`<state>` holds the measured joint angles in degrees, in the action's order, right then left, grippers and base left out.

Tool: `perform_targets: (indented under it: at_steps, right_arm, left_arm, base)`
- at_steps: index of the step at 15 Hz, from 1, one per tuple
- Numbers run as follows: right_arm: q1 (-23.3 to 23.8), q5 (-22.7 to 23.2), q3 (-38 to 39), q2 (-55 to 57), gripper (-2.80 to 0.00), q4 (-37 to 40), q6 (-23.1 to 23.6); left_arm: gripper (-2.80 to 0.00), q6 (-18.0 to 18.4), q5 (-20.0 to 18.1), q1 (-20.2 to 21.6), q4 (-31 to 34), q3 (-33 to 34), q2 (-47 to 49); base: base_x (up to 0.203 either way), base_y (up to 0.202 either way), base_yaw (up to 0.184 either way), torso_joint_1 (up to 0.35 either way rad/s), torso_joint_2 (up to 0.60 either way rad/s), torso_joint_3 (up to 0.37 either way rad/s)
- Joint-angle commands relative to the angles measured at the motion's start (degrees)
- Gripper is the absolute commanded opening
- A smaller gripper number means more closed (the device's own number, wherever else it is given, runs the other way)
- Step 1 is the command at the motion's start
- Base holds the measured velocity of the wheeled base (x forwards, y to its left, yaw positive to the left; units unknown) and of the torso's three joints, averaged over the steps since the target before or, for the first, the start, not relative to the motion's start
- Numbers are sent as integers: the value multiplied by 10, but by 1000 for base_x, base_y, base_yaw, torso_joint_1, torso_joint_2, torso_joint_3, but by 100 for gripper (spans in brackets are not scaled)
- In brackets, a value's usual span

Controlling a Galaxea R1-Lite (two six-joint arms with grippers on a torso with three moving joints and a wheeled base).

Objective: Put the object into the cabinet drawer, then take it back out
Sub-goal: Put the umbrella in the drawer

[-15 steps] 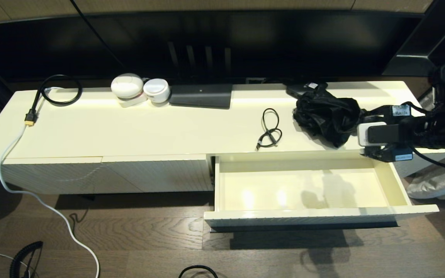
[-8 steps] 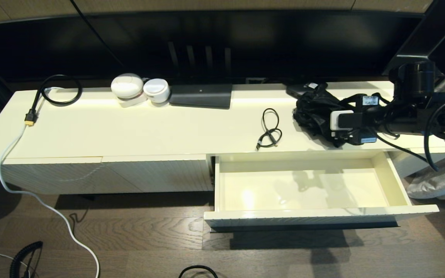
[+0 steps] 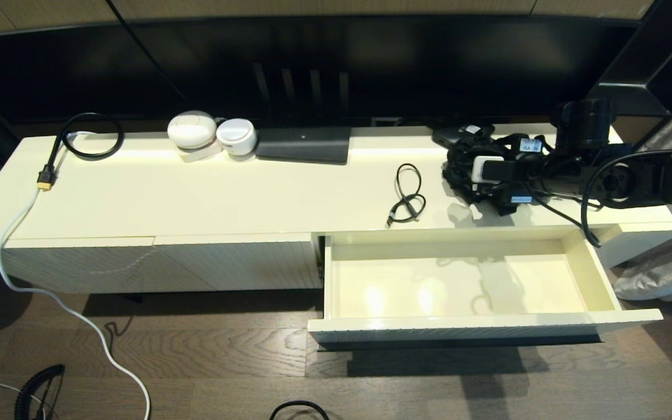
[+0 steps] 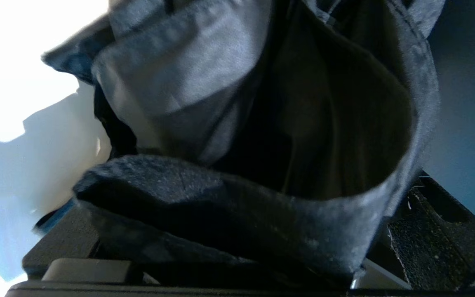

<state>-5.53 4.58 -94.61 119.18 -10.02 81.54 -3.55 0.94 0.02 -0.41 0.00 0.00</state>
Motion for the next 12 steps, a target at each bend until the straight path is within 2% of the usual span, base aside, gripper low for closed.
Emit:
perform_targets:
  at_steps: [1, 3, 4, 5, 12]
  right_arm:
    - [0, -5, -28, 25, 0, -1, 0]
    - [0, -5, -37, 28, 0, 1, -1]
    - [2, -6, -35, 26, -238, 3, -1]
    - [3, -6, -29, 25, -280, 5, 0]
    - [4, -25, -7, 4, -280, 33, 2]
  left_arm:
    - [-280, -1, 0, 0, 0, 0, 0]
    - [-280, -1, 0, 1, 0, 0, 0]
    - [-280, -1, 0, 0, 0, 0, 0]
    - [-280, -1, 0, 0, 0, 0, 0]
    - [-280, -1, 0, 0, 0, 0, 0]
  base:
    - [0, 0, 0, 0, 0, 0]
    - [0, 0, 0, 0, 0, 0]
    - [0, 0, 0, 0, 0, 0]
    - [0, 0, 0, 0, 0, 0]
    - [0, 0, 0, 0, 0, 0]
